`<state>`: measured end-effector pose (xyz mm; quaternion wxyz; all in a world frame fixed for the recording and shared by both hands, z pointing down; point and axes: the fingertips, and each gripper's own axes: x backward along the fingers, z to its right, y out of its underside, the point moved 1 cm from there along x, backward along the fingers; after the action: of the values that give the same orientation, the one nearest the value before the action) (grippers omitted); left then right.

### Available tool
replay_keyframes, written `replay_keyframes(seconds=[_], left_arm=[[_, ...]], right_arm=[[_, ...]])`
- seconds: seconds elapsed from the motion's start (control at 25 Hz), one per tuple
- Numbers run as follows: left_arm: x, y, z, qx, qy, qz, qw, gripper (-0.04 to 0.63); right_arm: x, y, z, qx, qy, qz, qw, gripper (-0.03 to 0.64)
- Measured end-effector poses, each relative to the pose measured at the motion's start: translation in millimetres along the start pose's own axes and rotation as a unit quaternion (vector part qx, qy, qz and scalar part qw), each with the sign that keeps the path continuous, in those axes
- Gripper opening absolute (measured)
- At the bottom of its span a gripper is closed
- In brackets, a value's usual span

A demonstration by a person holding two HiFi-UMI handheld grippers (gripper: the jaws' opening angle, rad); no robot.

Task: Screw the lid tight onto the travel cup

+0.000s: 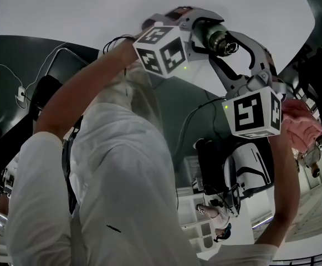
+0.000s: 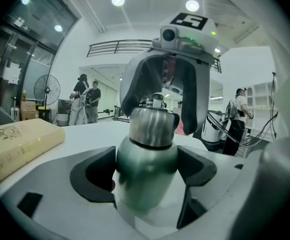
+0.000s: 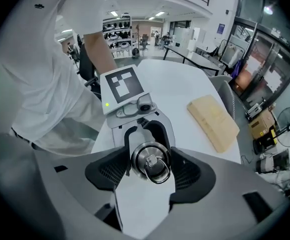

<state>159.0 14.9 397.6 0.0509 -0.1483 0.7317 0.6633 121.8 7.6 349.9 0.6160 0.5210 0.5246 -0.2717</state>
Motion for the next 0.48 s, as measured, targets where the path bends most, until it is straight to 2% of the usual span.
replay_keyframes(seconds=[0.12, 0.24, 0.36, 0.48], left_arm=[[10.2, -10.2, 0.1, 0.003, -0.008, 0.003, 1.0, 0.348], [32.9, -25.0, -3.0, 0.014, -0.035, 0.01, 0.9992, 0.348], [64.3, -35.8, 0.1, 0.036, -0.067, 0.006, 0.9971, 0.349], [92.4, -52.7, 8.9, 0.044, -0.088, -0.011, 0.9951, 0.348]], right_arm=[[11.0, -13.1, 0.8, -0.009, 0.019, 0.024, 1.0, 0.264], [28.8, -29.8, 3.4, -0.053, 0.048, 0.056, 0.996, 0.264], [53.4, -41.2, -2.2, -0.115, 0.076, 0.095, 0.986, 0.264], [81.0, -43.7, -11.1, -0.16, 0.118, 0.137, 0.97, 0.264]])
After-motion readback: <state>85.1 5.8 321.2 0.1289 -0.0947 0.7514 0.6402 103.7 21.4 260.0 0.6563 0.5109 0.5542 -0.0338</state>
